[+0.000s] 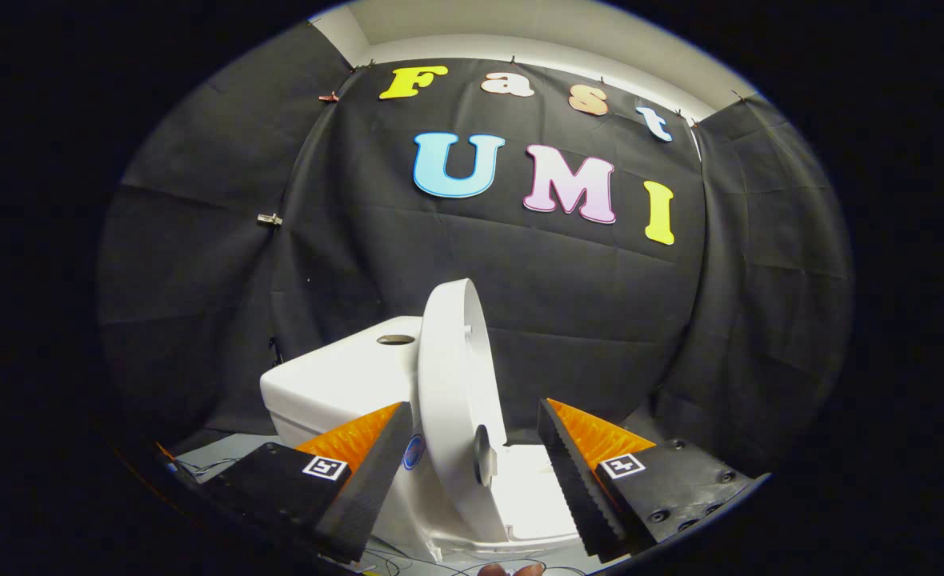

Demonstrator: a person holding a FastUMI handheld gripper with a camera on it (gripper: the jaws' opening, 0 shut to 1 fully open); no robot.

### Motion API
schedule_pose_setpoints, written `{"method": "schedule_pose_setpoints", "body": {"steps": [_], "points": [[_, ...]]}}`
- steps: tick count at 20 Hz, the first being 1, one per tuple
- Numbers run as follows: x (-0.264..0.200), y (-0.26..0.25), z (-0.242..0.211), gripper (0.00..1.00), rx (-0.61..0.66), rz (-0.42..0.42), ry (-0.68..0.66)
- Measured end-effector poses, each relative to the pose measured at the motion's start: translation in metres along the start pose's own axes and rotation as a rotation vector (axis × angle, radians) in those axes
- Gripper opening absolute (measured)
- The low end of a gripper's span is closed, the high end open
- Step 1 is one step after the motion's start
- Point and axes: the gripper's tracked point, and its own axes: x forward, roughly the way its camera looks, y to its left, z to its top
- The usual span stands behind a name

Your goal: Open the toilet lid.

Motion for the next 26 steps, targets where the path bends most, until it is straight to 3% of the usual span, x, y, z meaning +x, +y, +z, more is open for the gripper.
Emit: {"method": "schedule_pose_setpoints", "body": {"steps": [11, 26], "points": [[-0.035, -0.045, 0.070, 0.99, 0.052, 0.001, -0.035], [-0.097, -0.147, 0.148, 0.99, 0.151, -0.043, -0.079]]}}
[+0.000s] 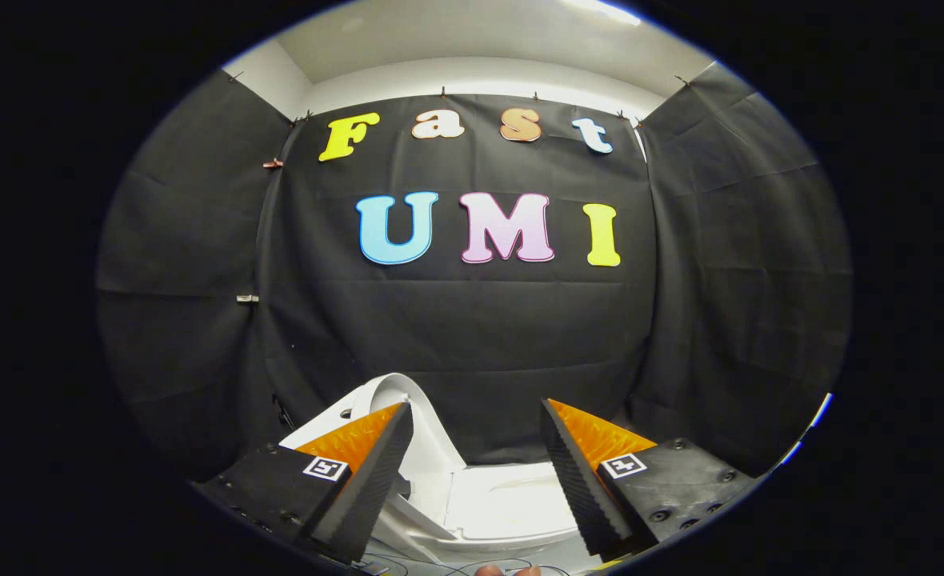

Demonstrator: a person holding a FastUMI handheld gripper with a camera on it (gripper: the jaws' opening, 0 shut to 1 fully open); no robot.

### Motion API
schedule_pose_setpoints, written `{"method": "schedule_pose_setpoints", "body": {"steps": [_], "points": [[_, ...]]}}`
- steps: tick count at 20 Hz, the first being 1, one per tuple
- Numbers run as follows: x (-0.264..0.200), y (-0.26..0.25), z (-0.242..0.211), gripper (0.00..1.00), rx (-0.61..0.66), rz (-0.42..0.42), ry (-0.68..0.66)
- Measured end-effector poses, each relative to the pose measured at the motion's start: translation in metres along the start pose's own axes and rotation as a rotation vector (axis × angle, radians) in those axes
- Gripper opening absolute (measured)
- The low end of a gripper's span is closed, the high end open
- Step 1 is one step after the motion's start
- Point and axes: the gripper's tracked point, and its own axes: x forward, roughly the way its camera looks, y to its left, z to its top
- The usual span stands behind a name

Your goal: Open the toilet lid.

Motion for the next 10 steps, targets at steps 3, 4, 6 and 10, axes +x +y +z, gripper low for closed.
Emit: {"method": "schedule_pose_setpoints", "body": {"steps": [3, 4, 6, 10], "points": [[-0.011, -0.012, 0.022, 0.99, 0.012, 0.003, -0.031], [-0.014, -0.015, 0.029, 0.99, 0.016, 0.001, -0.041], [-0.022, -0.021, 0.038, 0.99, 0.013, -0.004, -0.055], [-0.032, -0.026, 0.042, 1.00, 0.014, 0.004, -0.058]]}}
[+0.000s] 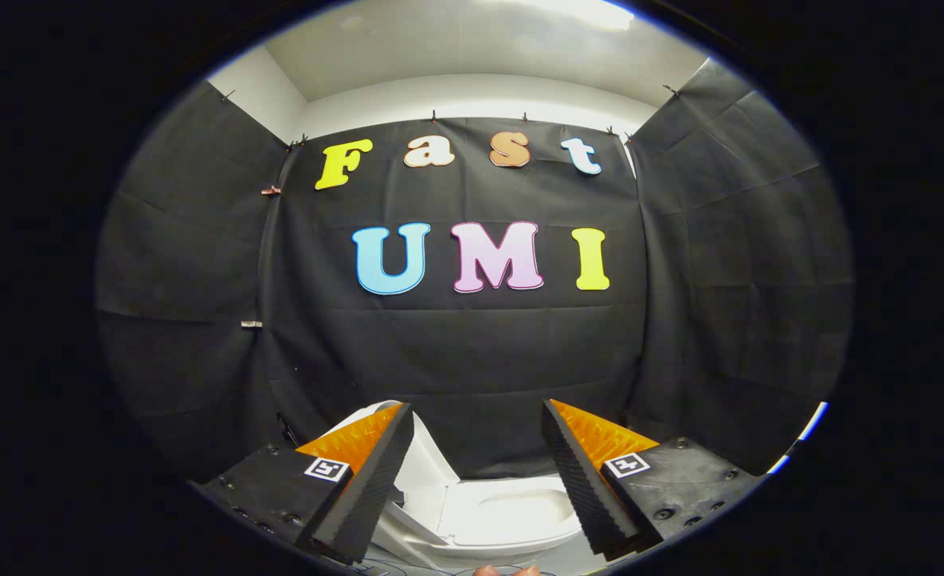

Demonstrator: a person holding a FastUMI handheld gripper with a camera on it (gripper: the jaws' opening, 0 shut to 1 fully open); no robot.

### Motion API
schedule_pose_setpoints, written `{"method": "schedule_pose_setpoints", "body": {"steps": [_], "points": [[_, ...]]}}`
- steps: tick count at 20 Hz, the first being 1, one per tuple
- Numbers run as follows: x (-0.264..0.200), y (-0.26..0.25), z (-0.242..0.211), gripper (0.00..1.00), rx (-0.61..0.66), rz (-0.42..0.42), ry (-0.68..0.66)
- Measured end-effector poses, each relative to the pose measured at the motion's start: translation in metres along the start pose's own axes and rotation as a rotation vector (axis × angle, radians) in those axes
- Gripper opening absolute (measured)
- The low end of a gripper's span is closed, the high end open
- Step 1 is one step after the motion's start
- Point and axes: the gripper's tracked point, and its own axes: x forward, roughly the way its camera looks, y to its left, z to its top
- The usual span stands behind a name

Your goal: Open the toilet lid.

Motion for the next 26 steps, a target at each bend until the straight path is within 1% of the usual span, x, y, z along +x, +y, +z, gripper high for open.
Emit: {"method": "schedule_pose_setpoints", "body": {"steps": [10, 19, 26], "points": [[0.001, -0.006, -0.006, 1.00, 0.000, 0.009, 0.019], [0.003, 0.012, -0.010, 1.00, -0.024, 0.037, 0.029], [0.002, 0.015, -0.005, 1.00, -0.033, 0.034, 0.015]]}}
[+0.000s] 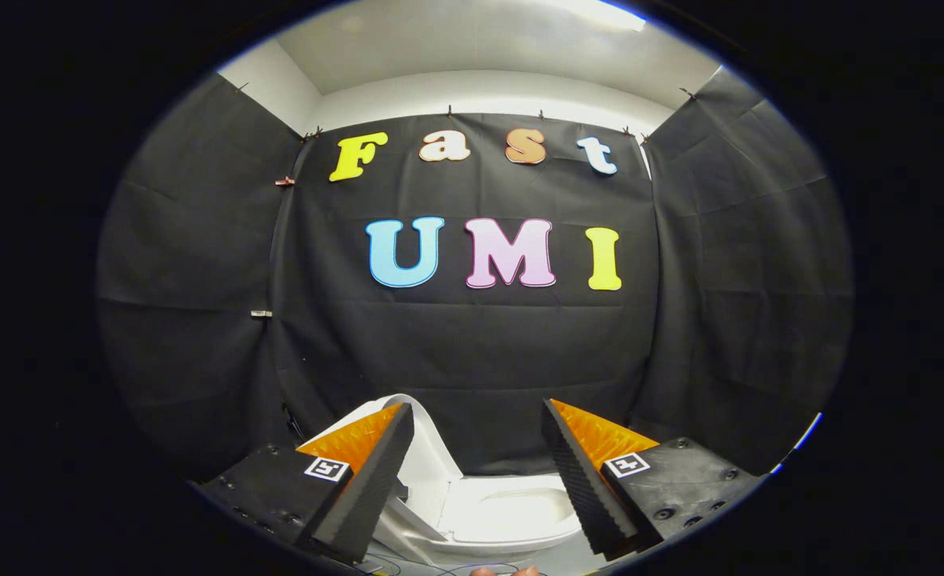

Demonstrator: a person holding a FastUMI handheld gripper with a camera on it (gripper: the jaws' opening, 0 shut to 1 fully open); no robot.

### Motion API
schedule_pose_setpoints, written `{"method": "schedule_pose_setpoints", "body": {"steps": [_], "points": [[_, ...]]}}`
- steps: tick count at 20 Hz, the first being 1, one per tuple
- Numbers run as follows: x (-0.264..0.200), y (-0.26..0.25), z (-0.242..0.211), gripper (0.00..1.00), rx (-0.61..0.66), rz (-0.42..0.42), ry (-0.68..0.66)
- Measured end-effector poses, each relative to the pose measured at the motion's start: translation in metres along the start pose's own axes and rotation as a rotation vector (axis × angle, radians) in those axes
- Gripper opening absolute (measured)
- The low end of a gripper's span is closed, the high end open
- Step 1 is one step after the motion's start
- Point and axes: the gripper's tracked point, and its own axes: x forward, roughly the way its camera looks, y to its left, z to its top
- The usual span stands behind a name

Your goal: Open the toilet lid.

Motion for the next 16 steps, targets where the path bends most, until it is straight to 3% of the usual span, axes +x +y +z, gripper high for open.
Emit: {"method": "schedule_pose_setpoints", "body": {"steps": [16], "points": [[-0.011, -0.017, 0.011, 1.00, -0.018, -0.109, -0.046]]}}
